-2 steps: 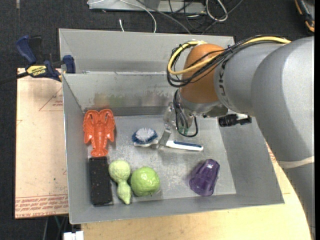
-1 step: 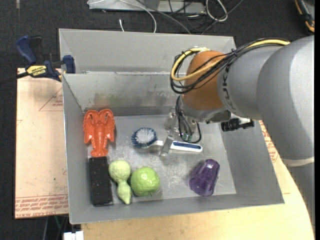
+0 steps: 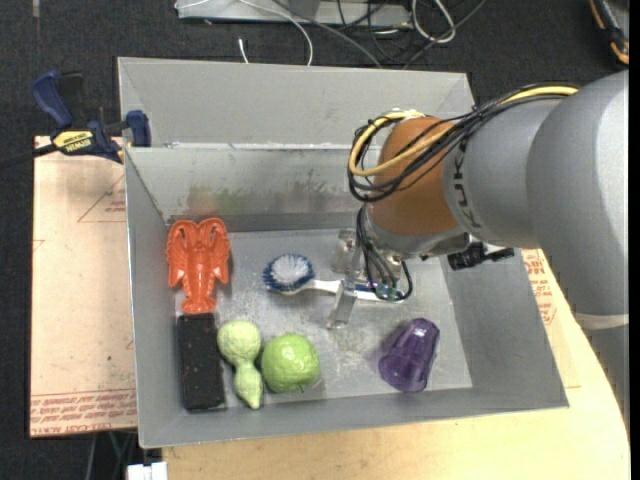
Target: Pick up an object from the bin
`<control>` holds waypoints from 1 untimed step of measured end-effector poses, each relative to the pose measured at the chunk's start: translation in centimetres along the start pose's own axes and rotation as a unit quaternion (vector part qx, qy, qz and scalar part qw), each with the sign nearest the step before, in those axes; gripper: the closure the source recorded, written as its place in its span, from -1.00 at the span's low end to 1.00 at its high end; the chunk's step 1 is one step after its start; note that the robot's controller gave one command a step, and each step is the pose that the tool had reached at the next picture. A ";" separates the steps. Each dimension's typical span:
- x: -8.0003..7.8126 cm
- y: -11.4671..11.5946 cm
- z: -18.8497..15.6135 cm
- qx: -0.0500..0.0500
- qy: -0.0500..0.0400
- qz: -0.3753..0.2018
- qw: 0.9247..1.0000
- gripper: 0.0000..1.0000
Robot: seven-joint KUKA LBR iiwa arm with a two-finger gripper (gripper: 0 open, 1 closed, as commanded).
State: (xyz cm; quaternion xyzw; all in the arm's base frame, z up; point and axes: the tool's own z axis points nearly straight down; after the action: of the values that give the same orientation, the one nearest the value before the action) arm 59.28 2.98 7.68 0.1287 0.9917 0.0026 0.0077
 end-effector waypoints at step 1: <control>2.1 0.2 0.5 -0.002 -0.002 -0.114 0.994 1.00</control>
Offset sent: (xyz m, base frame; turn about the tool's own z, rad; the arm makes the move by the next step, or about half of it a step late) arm 0.0000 0.0000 0.0000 0.0000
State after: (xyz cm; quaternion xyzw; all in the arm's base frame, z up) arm 57.33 3.75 7.11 0.0152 0.9998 0.0032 0.0098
